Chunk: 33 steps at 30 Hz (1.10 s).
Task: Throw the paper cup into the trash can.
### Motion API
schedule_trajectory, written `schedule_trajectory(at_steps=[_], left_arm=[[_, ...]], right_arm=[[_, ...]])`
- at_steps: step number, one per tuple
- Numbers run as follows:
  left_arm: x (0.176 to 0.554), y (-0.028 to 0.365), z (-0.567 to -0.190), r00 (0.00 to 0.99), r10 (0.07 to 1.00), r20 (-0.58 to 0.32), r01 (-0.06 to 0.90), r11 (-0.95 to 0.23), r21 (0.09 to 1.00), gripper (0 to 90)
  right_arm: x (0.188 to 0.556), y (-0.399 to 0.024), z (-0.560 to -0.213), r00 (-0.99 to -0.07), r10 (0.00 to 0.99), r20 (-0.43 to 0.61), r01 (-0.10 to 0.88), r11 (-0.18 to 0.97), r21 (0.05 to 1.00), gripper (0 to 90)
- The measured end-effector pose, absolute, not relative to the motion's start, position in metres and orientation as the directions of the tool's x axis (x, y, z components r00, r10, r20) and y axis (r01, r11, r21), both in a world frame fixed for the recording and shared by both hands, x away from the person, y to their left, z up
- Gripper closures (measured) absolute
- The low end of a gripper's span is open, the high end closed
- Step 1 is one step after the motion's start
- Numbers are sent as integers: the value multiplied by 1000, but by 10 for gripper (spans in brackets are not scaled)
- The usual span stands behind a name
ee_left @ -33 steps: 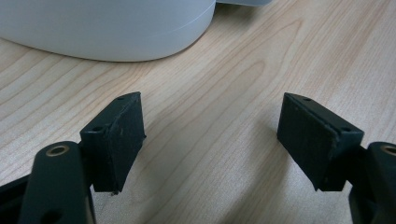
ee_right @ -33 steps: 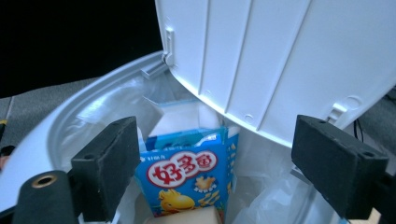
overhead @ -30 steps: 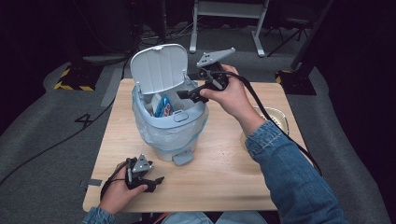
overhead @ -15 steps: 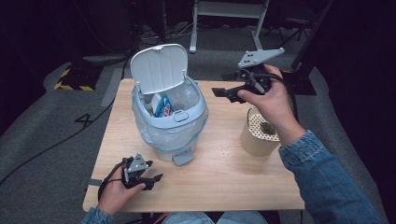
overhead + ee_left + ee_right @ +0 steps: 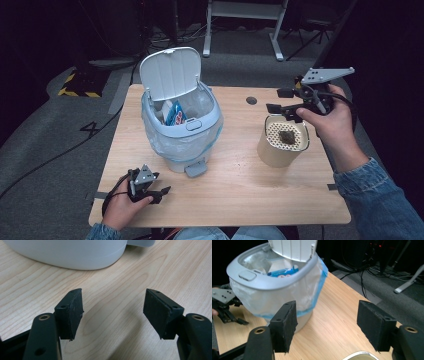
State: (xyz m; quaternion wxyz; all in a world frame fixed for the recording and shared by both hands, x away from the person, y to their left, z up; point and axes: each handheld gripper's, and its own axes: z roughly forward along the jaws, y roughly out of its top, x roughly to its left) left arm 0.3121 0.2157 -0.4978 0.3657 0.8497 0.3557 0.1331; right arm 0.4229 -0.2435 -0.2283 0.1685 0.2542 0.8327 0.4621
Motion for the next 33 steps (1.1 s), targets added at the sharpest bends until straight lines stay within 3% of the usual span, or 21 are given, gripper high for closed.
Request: schedule_trajectory(at_steps=[14, 33], left_arm=[[315, 224, -497, 682, 730, -32, 533, -467, 706, 313], [320, 243, -482, 619, 782, -71, 553, -370, 747, 328]], right_arm=[[404, -296, -258, -764, 645, -19, 350, 440, 827, 333], [376, -347, -354, -682, 728, 68, 495, 392, 775, 327]])
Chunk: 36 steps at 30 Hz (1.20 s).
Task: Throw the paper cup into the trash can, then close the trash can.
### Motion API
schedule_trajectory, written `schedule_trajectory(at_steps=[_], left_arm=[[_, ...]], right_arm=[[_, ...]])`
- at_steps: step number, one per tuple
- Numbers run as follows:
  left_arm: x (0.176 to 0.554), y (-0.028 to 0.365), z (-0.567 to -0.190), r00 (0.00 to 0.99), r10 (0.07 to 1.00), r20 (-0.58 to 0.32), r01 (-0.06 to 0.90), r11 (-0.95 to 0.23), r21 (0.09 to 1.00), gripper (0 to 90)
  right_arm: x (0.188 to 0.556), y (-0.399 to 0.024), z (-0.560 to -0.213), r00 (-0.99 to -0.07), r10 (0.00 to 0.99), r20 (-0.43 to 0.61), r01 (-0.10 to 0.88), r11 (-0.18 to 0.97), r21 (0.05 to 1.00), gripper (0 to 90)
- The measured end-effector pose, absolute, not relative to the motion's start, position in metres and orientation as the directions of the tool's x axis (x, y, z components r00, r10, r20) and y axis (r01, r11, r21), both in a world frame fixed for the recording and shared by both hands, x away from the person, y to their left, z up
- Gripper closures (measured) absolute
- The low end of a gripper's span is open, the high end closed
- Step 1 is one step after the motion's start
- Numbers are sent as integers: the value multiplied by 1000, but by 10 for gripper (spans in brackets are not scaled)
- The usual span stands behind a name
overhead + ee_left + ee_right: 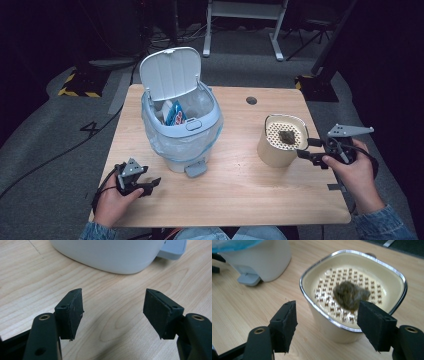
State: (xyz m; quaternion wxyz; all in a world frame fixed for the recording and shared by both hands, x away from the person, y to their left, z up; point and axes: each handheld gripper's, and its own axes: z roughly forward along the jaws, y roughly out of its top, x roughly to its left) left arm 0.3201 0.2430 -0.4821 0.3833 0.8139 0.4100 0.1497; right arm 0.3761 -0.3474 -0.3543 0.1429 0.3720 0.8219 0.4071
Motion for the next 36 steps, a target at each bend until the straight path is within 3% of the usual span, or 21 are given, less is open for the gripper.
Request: schedule_trajectory(at_steps=[16, 21, 27, 36], left_arm=[[325, 253, -425, 634, 769, -90, 481, -300, 824, 355], [331, 258, -397, 659, 749, -68, 427, -298, 854, 366], [334, 261, -369, 719, 693, -53, 355, -300, 886, 365], [345, 266, -327, 748, 662, -43, 298, -277, 914, 374]], right_arm=[[353, -370, -450, -659, 745, 103, 541, 374, 754, 300], [350, -372, -468, -664, 742, 97, 528, 372, 764, 298], [349, -374, -490, -671, 740, 50, 505, 406, 762, 386], [346, -376, -503, -660, 751, 20, 499, 418, 759, 338]])
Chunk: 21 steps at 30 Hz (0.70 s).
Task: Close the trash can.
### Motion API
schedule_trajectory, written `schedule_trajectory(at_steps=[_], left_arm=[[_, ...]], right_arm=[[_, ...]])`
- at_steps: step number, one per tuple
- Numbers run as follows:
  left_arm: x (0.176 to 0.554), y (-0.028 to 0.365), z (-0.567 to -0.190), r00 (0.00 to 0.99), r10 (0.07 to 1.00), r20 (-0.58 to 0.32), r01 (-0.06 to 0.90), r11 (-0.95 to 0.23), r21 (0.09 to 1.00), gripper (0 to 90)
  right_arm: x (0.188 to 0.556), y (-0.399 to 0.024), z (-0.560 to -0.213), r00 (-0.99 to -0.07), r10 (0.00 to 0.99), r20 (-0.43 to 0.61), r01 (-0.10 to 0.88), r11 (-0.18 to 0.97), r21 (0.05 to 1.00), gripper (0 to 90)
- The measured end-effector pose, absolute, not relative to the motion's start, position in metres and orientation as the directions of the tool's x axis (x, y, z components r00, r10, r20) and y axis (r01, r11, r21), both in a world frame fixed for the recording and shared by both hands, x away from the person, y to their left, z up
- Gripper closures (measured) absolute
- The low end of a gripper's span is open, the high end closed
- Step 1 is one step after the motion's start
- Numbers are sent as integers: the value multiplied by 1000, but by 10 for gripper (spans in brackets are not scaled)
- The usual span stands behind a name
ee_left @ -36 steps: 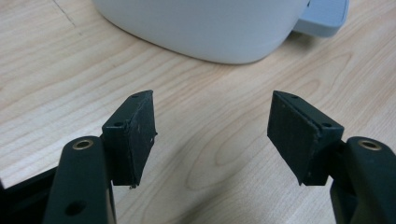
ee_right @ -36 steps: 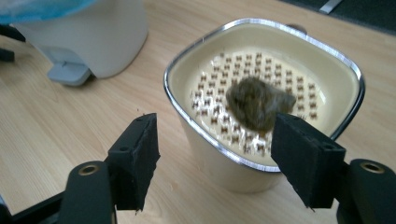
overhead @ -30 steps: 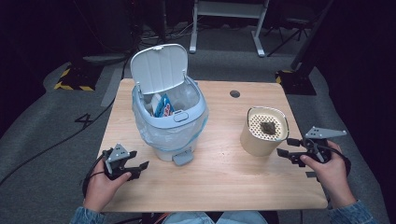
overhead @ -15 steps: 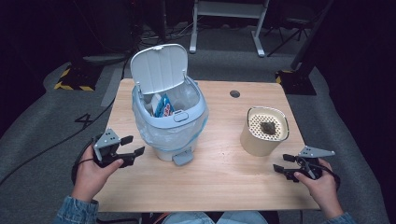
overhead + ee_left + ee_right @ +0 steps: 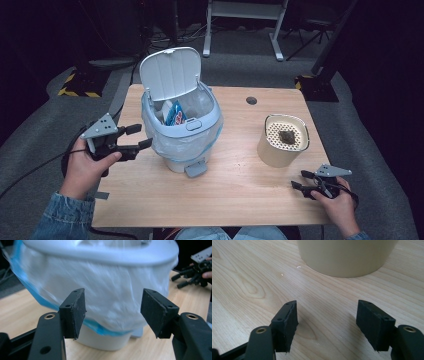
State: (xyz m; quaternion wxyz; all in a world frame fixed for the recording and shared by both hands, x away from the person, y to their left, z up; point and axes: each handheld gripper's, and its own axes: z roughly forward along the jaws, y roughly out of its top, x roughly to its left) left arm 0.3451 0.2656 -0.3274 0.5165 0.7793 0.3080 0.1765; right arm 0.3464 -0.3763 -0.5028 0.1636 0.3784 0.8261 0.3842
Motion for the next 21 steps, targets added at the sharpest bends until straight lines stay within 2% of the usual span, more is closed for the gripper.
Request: schedule_trajectory(at_steps=[5, 21], left_arm=[[355, 270, -303, 744, 666, -50, 284, -247, 927, 381], [385, 258, -239, 752, 659, 17, 188, -238, 953, 422]], right_arm=[[345, -376, -503, -670, 743, 0, 488, 441, 753, 306], [346, -376, -503, -668, 744, 0, 490, 440, 753, 300]])
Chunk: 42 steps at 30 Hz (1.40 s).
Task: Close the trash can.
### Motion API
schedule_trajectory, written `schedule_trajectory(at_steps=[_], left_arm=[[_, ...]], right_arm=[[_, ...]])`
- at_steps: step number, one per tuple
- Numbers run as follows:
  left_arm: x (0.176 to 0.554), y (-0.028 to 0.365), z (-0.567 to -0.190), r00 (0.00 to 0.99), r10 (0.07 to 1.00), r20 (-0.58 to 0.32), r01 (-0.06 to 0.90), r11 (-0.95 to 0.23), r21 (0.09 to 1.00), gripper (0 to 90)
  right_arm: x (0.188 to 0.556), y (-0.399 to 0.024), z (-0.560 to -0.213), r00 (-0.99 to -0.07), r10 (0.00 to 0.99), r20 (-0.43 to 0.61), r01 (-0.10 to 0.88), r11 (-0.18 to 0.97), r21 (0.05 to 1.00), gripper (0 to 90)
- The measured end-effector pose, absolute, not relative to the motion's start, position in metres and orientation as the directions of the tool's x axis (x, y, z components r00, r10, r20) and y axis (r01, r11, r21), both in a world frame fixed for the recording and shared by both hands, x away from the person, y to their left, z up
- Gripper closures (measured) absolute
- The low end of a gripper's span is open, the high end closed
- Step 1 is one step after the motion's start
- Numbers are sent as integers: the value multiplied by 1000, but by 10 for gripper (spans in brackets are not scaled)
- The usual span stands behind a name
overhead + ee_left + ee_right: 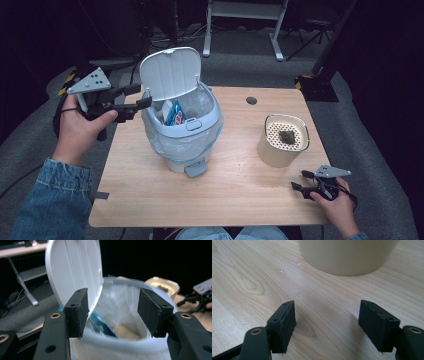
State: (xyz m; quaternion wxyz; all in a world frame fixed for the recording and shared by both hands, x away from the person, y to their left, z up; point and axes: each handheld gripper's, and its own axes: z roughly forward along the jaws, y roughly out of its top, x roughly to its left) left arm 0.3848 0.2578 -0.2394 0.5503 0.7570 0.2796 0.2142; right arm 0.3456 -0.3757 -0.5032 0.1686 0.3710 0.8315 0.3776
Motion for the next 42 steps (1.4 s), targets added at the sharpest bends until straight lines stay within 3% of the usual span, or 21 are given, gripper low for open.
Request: schedule_trajectory(at_steps=[21, 33, 38, 42], left_arm=[[427, 244, -195, 764, 645, -4, 151, -173, 973, 456], [450, 242, -183, 718, 695, -36, 192, -149, 970, 539], [461, 241, -183, 684, 729, -38, 214, -150, 965, 652], [469, 240, -185, 650, 758, -46, 248, -155, 956, 681]], right_arm=[[346, -376, -503, -670, 743, 0, 488, 441, 753, 300], [346, -376, -503, -670, 742, -1, 488, 441, 753, 300], [346, -376, -503, -670, 743, 0, 488, 440, 754, 300], [346, -376, -503, -669, 743, 1, 489, 439, 754, 300]])
